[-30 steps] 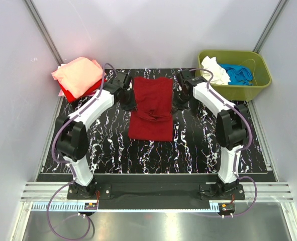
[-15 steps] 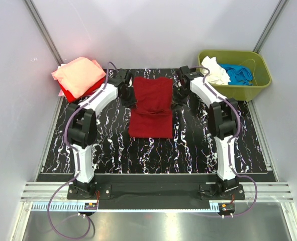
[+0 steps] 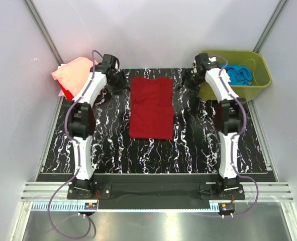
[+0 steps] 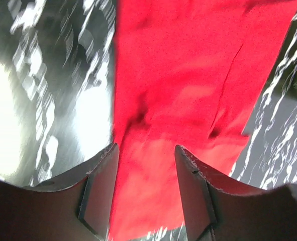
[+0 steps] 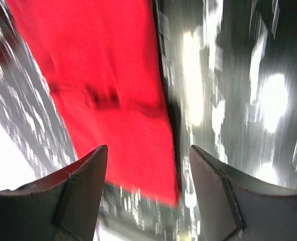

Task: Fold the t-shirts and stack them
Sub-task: Fold the tshirt

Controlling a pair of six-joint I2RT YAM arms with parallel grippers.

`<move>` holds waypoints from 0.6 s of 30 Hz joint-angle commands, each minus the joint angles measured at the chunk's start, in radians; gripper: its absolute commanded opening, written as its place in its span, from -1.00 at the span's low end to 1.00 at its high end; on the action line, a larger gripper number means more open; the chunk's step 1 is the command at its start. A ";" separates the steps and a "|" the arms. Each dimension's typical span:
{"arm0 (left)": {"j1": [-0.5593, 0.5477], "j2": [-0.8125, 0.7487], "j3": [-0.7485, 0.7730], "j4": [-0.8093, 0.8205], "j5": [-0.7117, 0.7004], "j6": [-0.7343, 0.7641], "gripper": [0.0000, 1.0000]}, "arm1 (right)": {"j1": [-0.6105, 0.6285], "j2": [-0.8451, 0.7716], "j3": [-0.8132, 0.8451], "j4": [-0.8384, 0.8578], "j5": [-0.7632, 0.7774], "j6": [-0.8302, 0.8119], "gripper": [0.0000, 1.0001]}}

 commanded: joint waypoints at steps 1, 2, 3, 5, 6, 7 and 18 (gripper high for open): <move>-0.014 -0.267 -0.239 0.065 0.023 0.002 0.06 | 0.028 -0.259 -0.292 0.105 -0.081 -0.021 0.47; -0.015 -0.312 -0.391 0.126 0.029 -0.004 0.06 | 0.028 -0.301 -0.446 0.152 -0.095 -0.027 0.47; -0.017 -0.359 -0.470 0.160 0.037 -0.020 0.07 | 0.030 -0.342 -0.524 0.180 -0.133 -0.033 0.47; -0.022 -0.488 -0.683 0.255 0.051 -0.037 0.08 | 0.031 -0.449 -0.739 0.267 -0.173 -0.029 0.48; -0.025 -0.564 -0.745 0.281 0.057 -0.056 0.08 | 0.036 -0.512 -0.803 0.297 -0.219 -0.025 0.50; -0.026 -0.596 -0.805 0.310 0.077 -0.067 0.09 | 0.045 -0.539 -0.861 0.323 -0.235 -0.016 0.54; -0.068 -0.772 -1.321 0.645 0.149 -0.187 0.22 | 0.189 -0.544 -1.149 0.458 -0.214 0.019 0.60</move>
